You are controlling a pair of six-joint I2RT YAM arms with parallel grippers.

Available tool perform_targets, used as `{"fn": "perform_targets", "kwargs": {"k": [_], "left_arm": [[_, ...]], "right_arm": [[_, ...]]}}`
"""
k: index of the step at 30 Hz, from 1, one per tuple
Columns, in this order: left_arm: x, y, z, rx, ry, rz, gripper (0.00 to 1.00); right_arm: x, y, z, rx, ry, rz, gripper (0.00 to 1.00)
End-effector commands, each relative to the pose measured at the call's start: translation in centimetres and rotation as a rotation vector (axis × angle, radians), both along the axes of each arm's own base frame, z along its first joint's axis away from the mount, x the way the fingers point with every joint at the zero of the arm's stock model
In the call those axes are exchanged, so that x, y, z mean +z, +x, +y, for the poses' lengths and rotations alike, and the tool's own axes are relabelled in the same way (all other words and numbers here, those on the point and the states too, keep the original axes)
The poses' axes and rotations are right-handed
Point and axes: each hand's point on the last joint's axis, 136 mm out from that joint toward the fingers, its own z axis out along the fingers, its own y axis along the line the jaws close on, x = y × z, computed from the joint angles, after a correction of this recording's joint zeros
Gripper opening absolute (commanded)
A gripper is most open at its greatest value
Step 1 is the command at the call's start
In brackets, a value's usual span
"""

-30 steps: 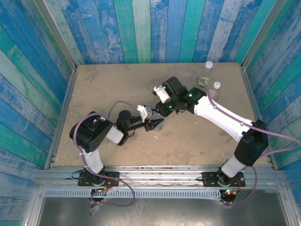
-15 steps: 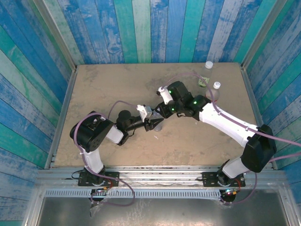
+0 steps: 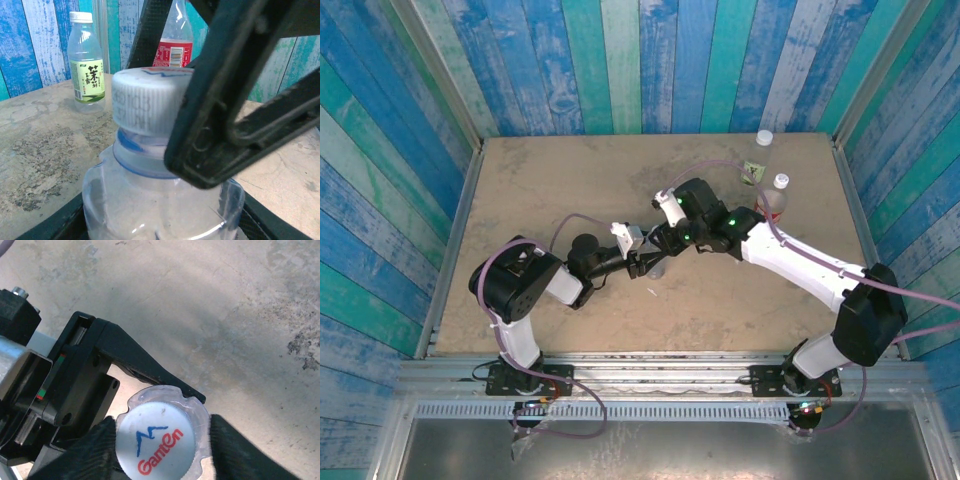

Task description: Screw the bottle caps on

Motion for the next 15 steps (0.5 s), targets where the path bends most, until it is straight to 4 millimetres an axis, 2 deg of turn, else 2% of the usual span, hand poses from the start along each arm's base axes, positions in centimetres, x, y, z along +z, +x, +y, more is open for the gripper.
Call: {"fn": "perform_targets", "kwargs": {"k": [1, 5, 9, 15], "left_arm": [[-1.3, 0.1, -0.1, -0.003, 0.019, 0.021, 0.58], [-1.4, 0.1, -0.1, -0.003, 0.023, 0.022, 0.58], [-1.3, 0.1, -0.1, -0.003, 0.024, 0.021, 0.59], [-1.4, 0.1, -0.1, -0.005, 0.025, 0.022, 0.58]], "right_arm": [[1.2, -0.5, -0.3, 0.01, 0.01, -0.028, 0.61], [2.7, -0.5, -0.3, -0.001, 0.052, -0.053, 0.66], [3.6, 0.1, -0.8, -0.055, 0.083, -0.058, 0.62], [1.7, 0.3, -1.3, -0.074, 0.043, -0.015, 0.48]]}}
